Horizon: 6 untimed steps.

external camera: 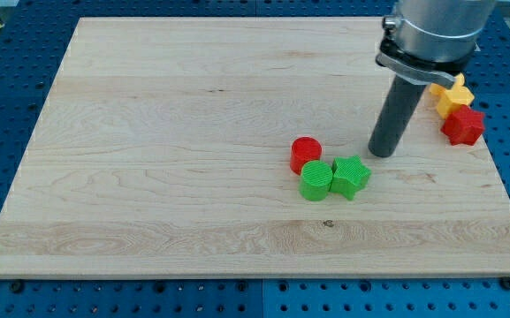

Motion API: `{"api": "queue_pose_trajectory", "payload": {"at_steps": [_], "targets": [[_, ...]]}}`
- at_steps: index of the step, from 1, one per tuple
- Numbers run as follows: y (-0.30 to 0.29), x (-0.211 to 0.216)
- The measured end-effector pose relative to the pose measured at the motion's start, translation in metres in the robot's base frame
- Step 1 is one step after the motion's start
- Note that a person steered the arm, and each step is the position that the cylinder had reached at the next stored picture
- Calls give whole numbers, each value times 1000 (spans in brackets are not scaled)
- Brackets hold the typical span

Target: Move the red circle diagonally top right to the green star

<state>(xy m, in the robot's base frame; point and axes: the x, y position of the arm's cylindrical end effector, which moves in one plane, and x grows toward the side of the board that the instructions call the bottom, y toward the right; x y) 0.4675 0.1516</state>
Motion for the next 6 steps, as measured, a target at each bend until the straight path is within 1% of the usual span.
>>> {"api": "queue_pose_trajectory", "payload": {"at_steps": [2,3,4,5,6], "targets": [[0,-11],[0,-28],[-2,-33],[-31,-50],[-38,-62]]}}
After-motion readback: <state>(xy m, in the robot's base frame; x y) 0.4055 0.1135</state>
